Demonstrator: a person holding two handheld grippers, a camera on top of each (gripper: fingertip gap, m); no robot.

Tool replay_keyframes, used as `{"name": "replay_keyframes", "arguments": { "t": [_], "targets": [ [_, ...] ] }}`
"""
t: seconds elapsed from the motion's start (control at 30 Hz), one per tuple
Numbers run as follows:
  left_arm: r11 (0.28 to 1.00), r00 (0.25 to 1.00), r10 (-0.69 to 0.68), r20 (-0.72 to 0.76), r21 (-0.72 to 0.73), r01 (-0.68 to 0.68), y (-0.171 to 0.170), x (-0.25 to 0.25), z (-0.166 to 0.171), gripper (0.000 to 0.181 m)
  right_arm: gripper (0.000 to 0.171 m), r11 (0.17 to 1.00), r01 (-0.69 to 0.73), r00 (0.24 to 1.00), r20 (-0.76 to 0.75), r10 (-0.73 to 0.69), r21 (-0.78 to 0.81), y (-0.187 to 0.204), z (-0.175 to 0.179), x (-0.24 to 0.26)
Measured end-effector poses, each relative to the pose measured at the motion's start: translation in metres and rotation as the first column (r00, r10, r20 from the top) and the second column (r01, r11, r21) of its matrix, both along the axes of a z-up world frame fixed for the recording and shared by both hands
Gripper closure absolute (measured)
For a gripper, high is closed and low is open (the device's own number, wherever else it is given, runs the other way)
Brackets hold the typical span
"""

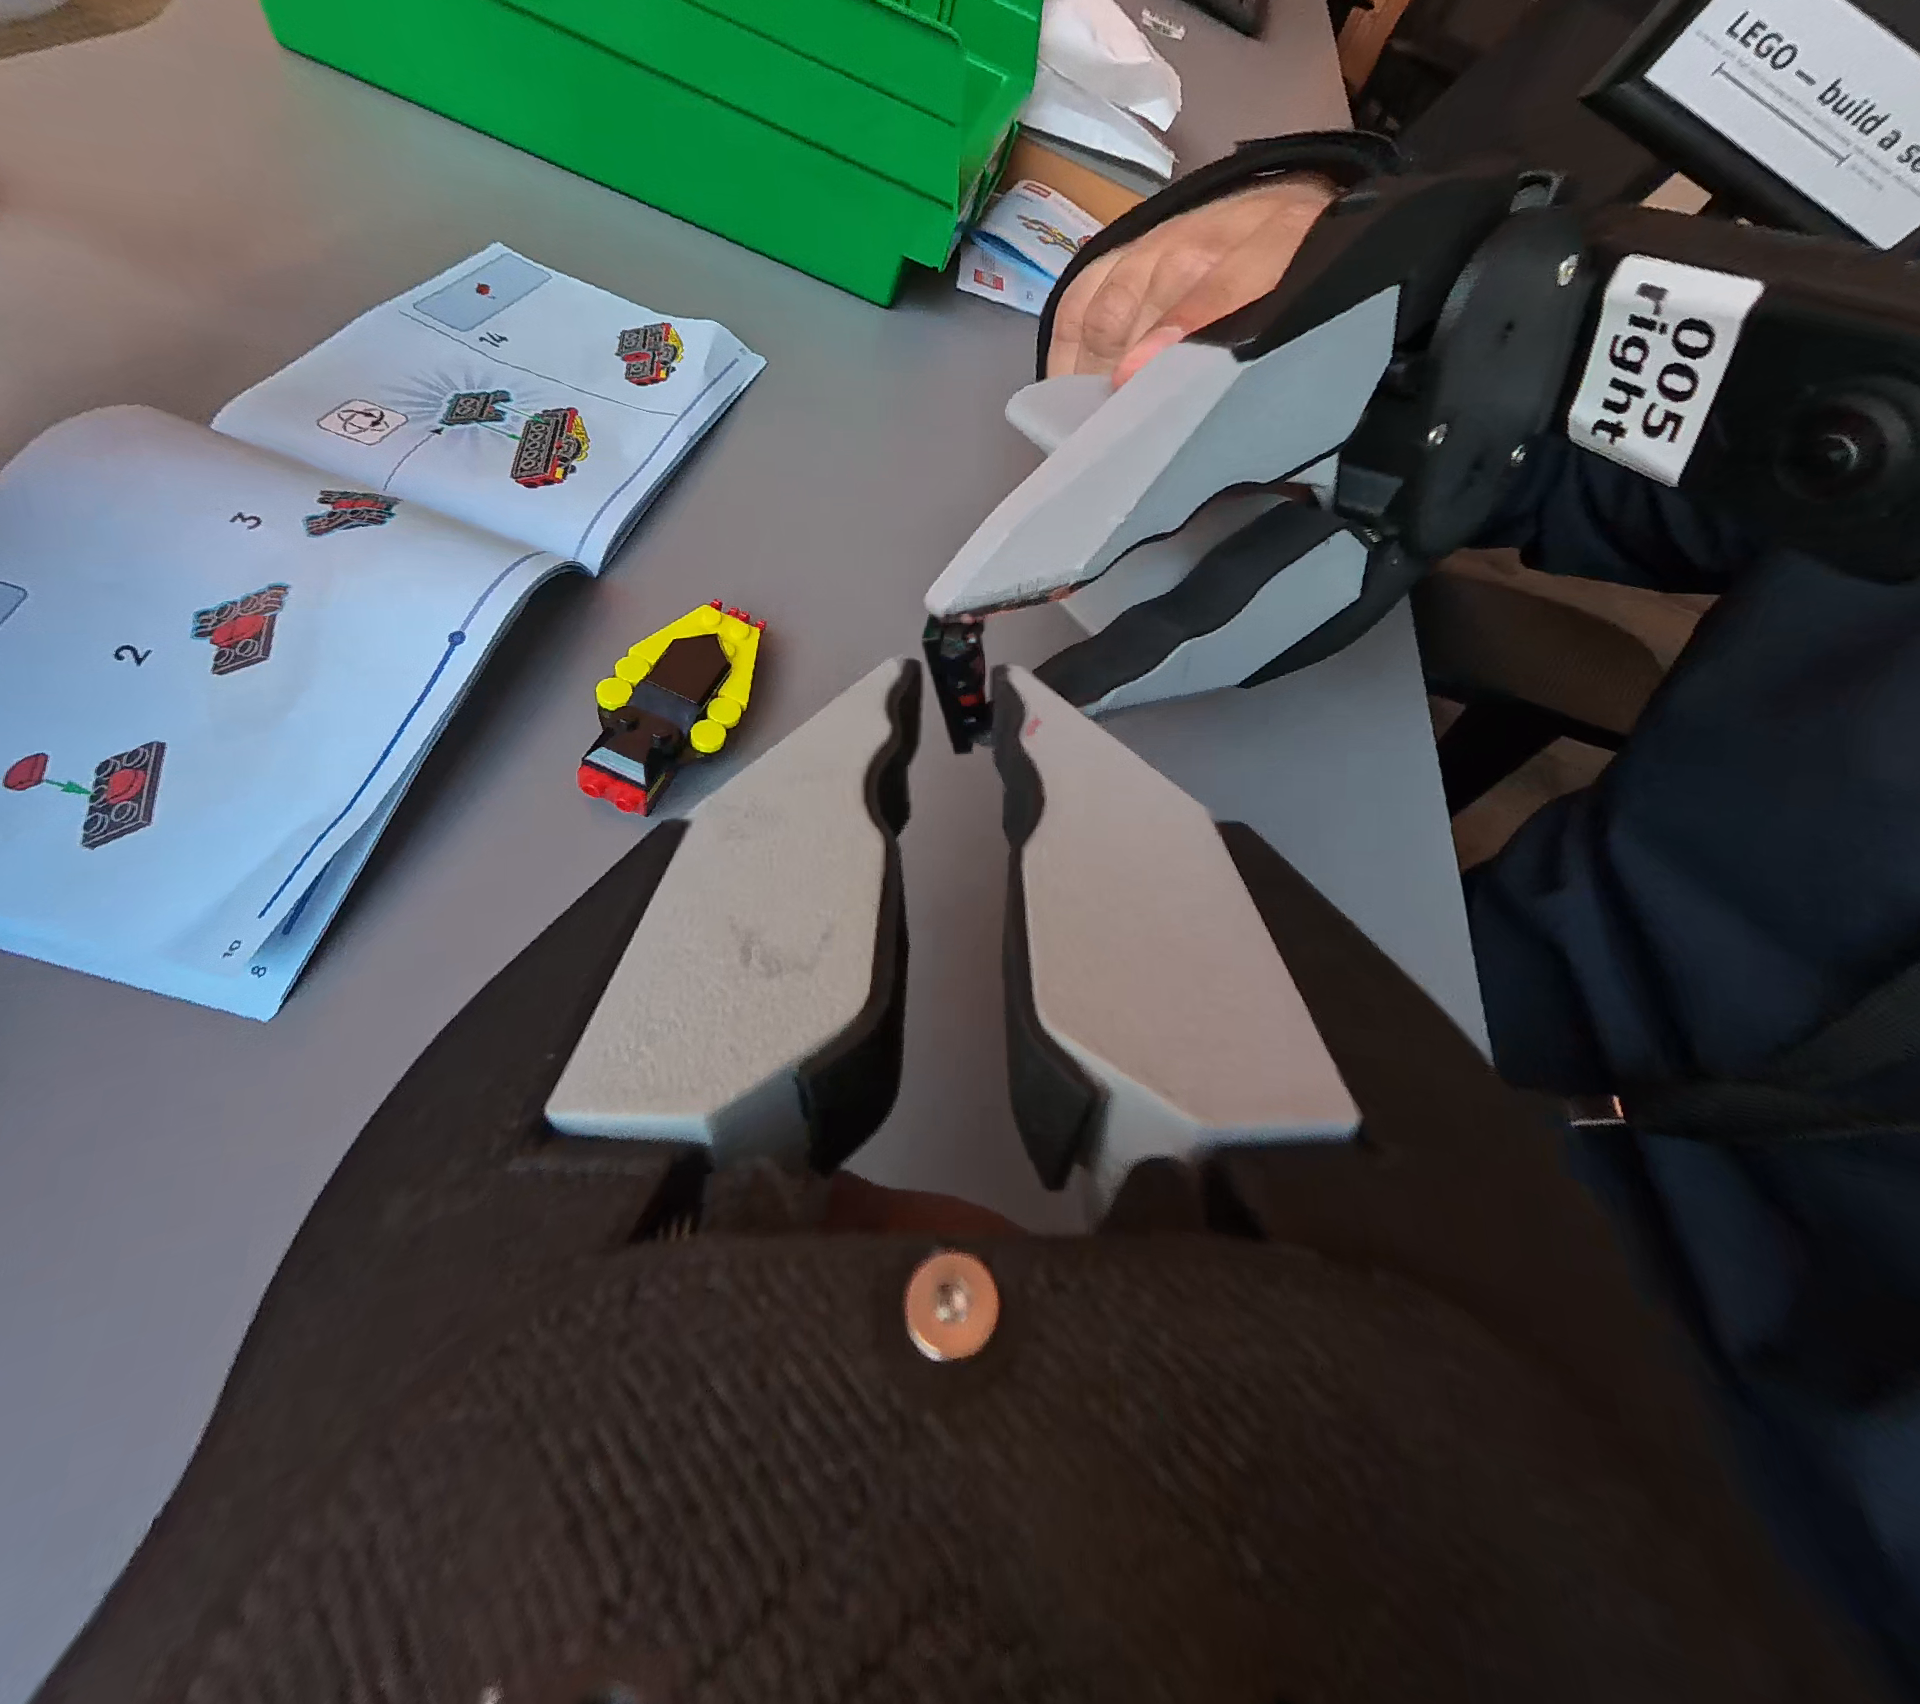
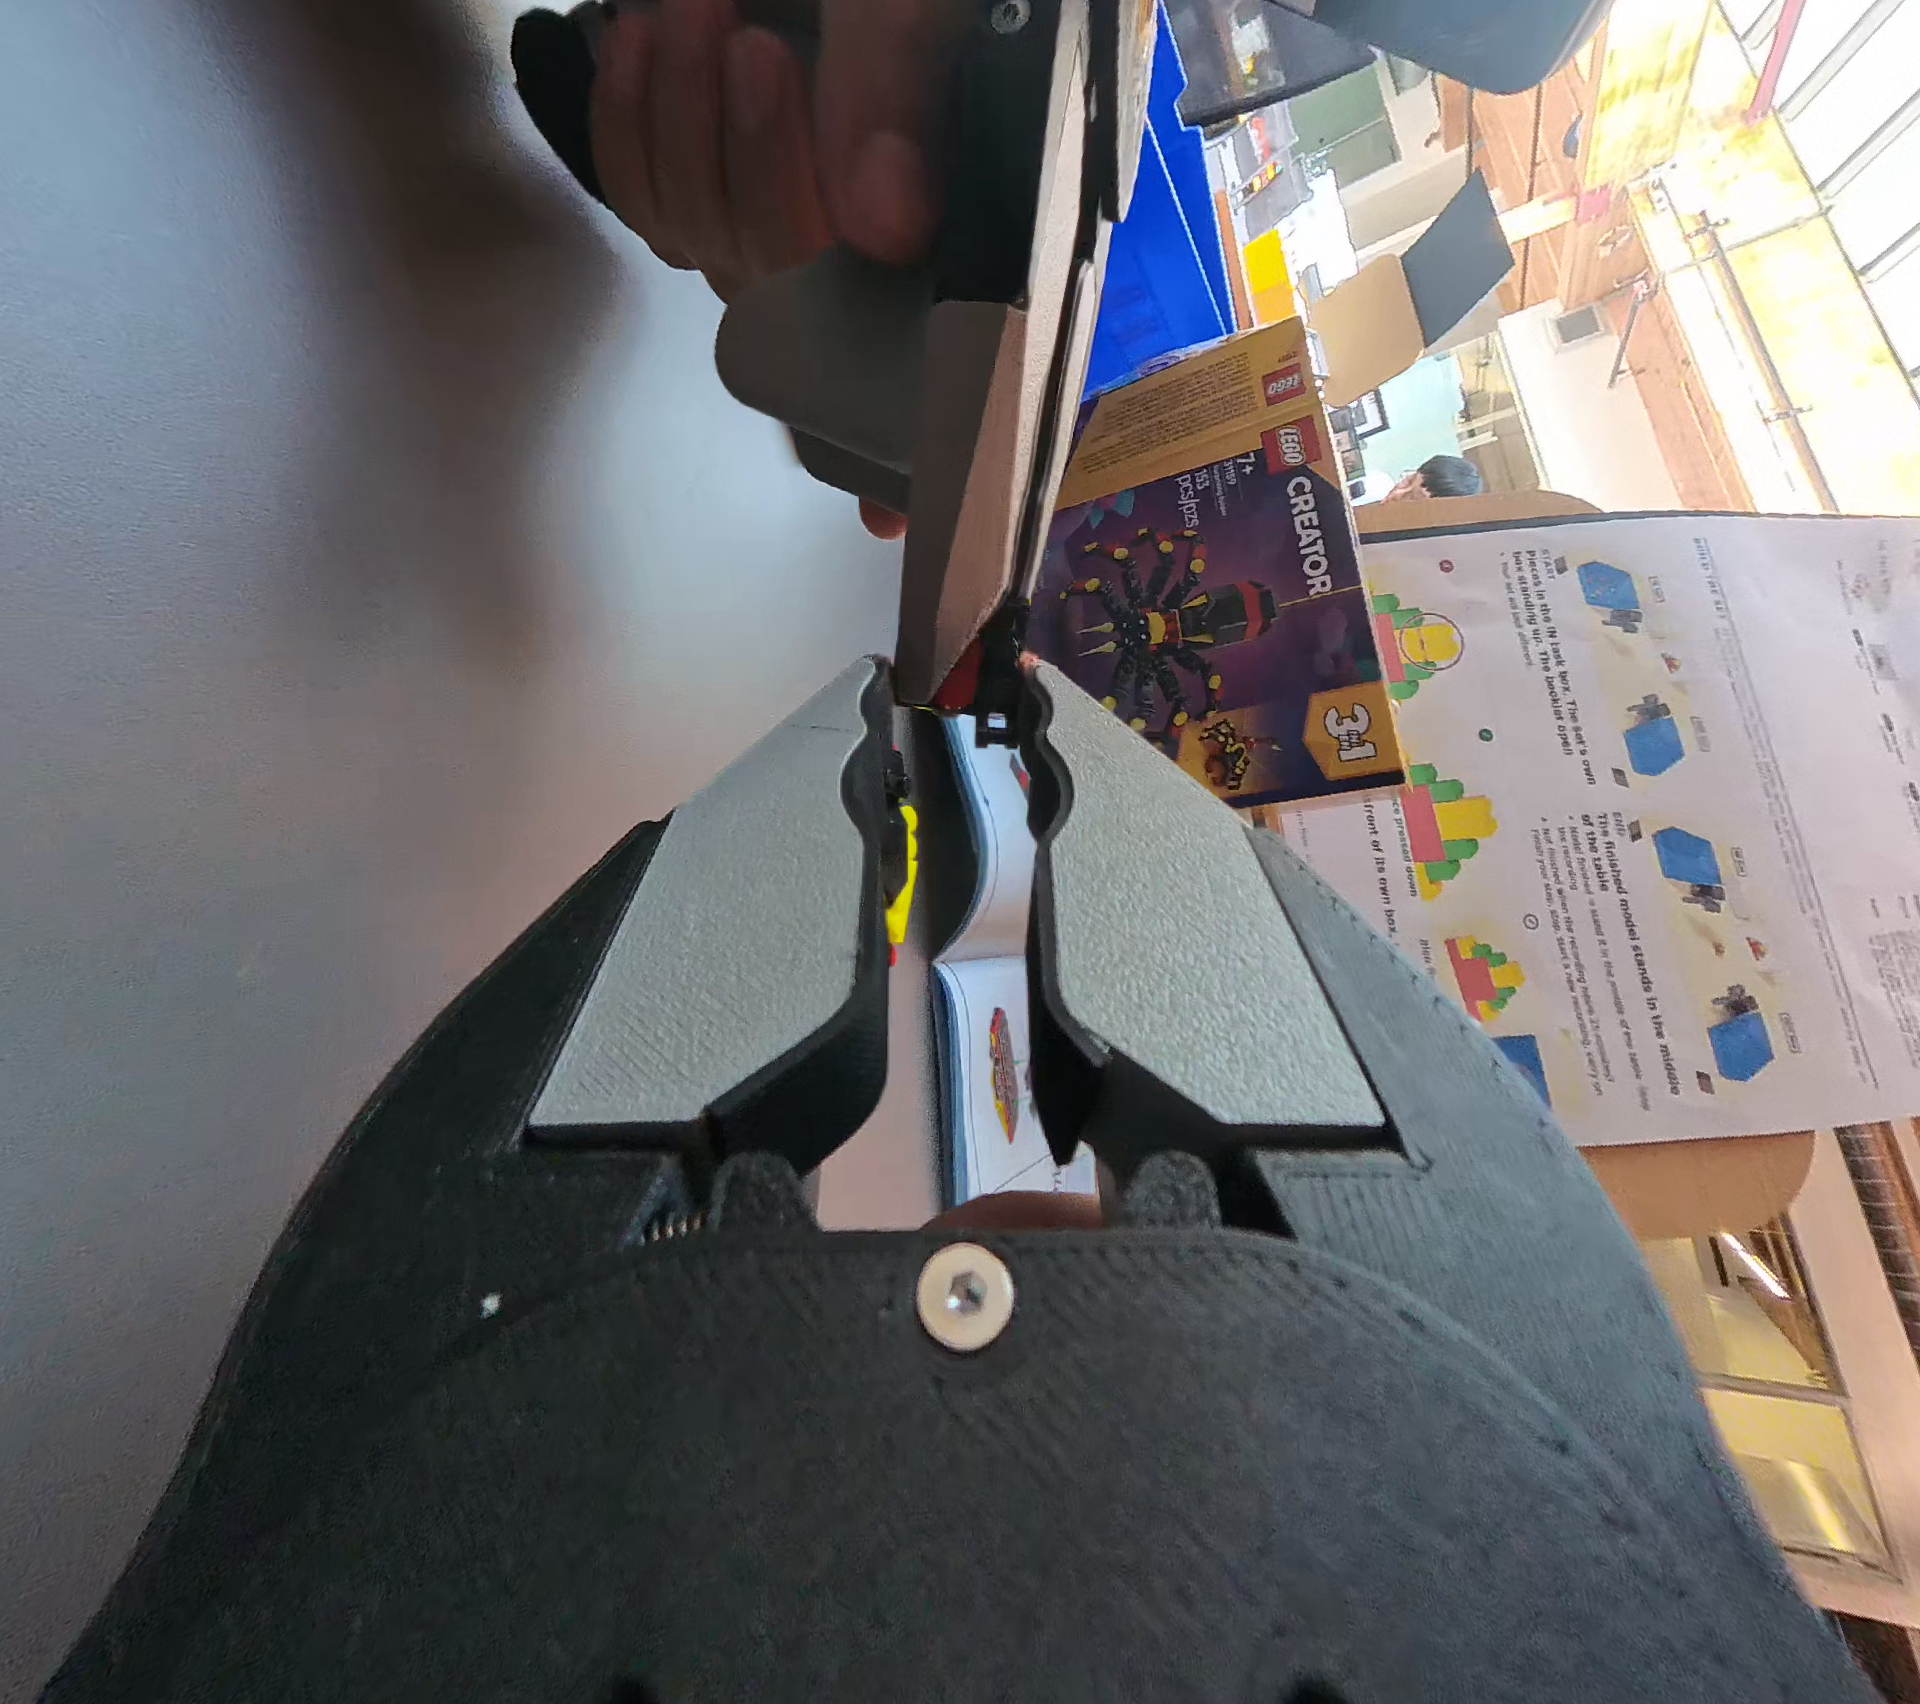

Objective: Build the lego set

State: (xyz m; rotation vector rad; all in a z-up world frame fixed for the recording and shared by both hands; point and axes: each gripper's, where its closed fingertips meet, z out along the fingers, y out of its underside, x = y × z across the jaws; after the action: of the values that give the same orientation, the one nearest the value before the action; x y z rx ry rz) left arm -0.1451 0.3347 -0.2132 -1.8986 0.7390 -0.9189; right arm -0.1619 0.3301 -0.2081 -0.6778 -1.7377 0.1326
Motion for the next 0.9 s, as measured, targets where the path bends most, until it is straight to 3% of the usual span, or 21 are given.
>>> {"name": "replay_keyframes", "arguments": {
  "t": [0.13, 0.27, 0.37, 0.43, 0.53, 0.8, 0.9],
  "targets": [
    [0.999, 1.0, 0.012, -0.027, 0.051, -0.011, 0.003, -0.001, 0.0, 0.175, 0.153, 0.998, -0.011, 1.0, -0.022, 0.009, -0.059, 0.0, 0.003, 0.0],
    [0.96, 0.983, 0.071, -0.171, 0.278, -0.021, 0.009, -0.007, 0.003, 0.176, 0.151, 0.955, -0.096, 0.993, -0.096, 0.071, -0.281, -0.002, 0.023, 0.008],
    [0.835, 0.937, 0.088, -0.339, 0.538, 0.116, 0.0, 0.005, 0.006, 0.176, 0.15, 0.903, -0.15, 0.984, -0.146, 0.098, -0.402, -0.003, 0.034, 0.014],
    [0.723, 0.924, 0.089, -0.372, 0.662, 0.197, -0.011, 0.019, 0.012, 0.175, 0.149, 0.884, -0.182, 0.981, -0.143, 0.132, -0.43, -0.008, 0.035, 0.017],
    [0.675, 0.924, 0.091, -0.371, 0.705, 0.217, -0.014, 0.024, 0.014, 0.175, 0.151, 0.887, -0.216, 0.975, -0.135, 0.176, -0.409, -0.014, 0.035, 0.023],
    [0.639, 0.95, 0.085, -0.301, 0.748, 0.18, -0.016, 0.022, 0.028, 0.175, 0.149, 0.888, -0.215, 0.977, -0.104, 0.188, -0.408, -0.017, 0.032, 0.029],
    [0.632, 0.951, 0.076, -0.299, 0.752, 0.186, -0.019, 0.024, 0.028, 0.175, 0.16, 0.887, -0.224, 0.975, -0.09, 0.205, -0.404, -0.02, 0.029, 0.029]
  ]
}}
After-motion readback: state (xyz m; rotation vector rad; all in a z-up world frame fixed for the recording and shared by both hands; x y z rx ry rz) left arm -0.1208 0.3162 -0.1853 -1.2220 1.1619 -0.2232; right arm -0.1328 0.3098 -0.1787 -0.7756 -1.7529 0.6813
